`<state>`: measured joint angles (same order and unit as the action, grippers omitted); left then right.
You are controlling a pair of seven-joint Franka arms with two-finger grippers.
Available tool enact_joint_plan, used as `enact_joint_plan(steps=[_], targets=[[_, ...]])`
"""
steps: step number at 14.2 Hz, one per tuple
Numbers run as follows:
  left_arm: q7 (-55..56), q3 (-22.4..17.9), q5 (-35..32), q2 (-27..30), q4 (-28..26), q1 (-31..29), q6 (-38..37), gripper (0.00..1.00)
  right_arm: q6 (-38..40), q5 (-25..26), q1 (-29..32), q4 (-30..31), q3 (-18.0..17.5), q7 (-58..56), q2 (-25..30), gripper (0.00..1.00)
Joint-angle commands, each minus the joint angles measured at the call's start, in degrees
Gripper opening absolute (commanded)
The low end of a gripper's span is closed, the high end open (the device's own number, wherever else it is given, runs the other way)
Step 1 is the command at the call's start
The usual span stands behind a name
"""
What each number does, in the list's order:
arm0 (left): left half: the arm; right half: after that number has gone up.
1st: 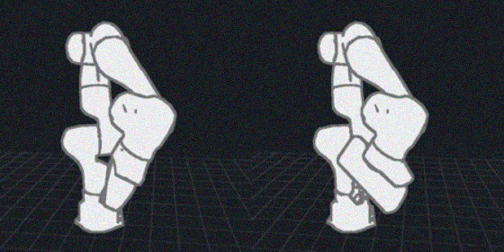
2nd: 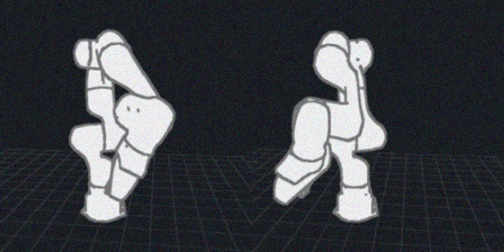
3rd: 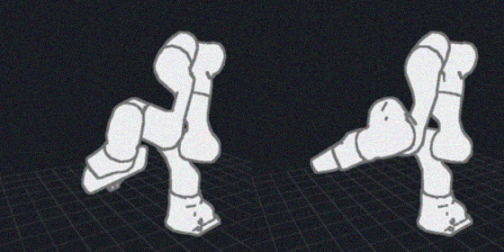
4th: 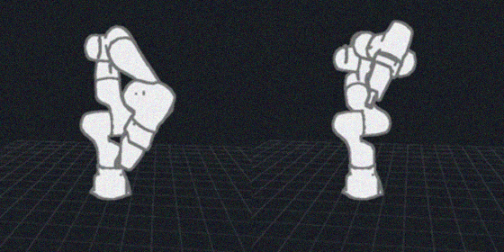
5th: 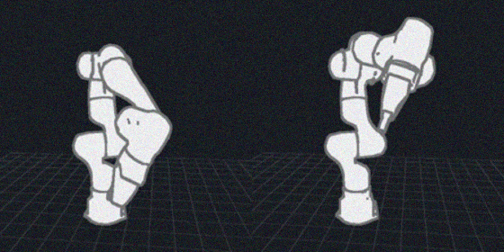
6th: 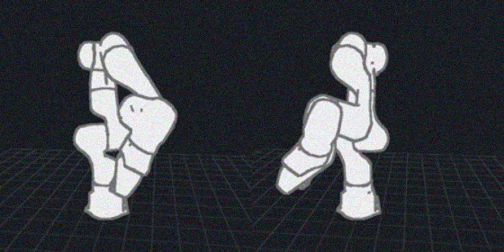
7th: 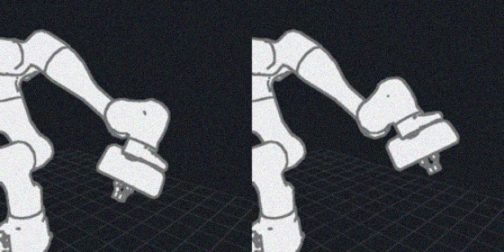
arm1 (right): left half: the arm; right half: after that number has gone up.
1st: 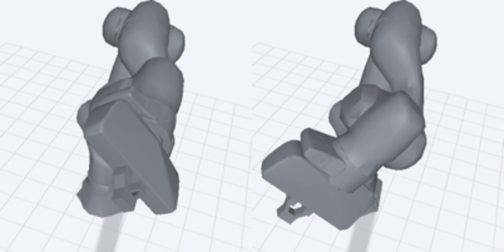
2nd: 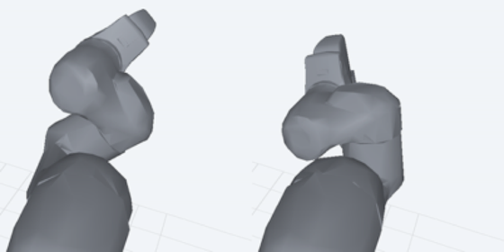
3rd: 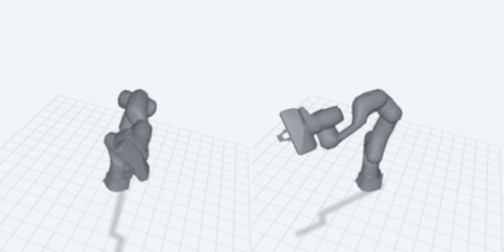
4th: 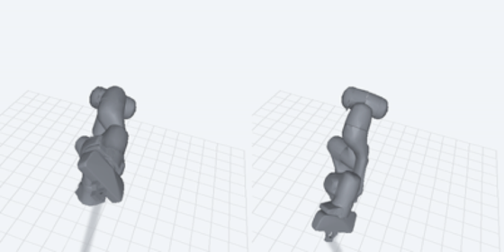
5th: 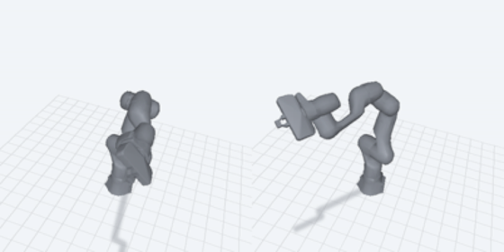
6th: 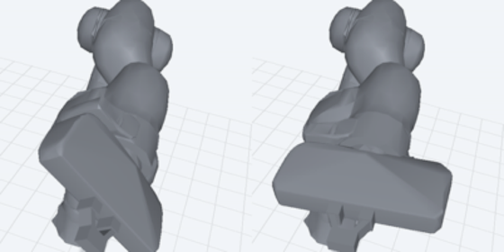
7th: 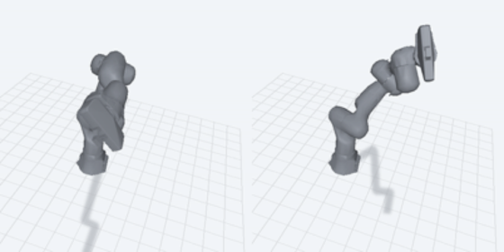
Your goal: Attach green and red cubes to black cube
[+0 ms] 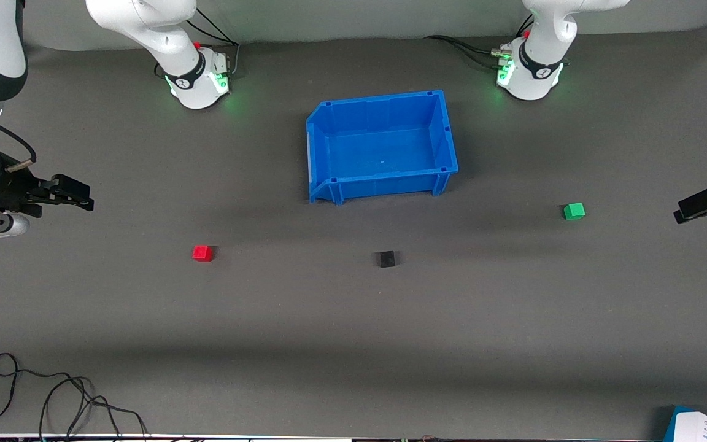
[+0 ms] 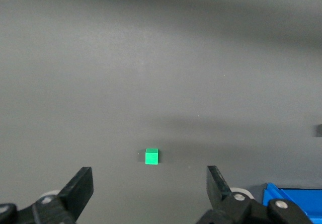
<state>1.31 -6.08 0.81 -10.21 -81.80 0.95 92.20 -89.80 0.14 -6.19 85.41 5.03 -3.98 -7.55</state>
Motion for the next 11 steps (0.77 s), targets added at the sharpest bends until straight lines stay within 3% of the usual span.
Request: enact_joint_plan(steps=[1, 8, 11], targets=[[1.0, -0.1, 0.2, 0.6, 0.6, -0.2, -0.1, 1.0, 0.5, 0.6, -0.2, -1.2, 0.2, -0.5, -0.4, 1.0], [1.0, -0.1, 0.2, 0.9, -0.9, -0.2, -0.9, 1.0, 0.1, -0.5, 0.5, -1.1, 0.4, -0.1, -1.0, 1.0], [1.1, -0.2, 0.2, 1.2, -2.5, -0.2, -0.4, 1.0, -1.6, -1.5, 0.5, -1.1, 2.5, 5.2, -1.1, 1.0]])
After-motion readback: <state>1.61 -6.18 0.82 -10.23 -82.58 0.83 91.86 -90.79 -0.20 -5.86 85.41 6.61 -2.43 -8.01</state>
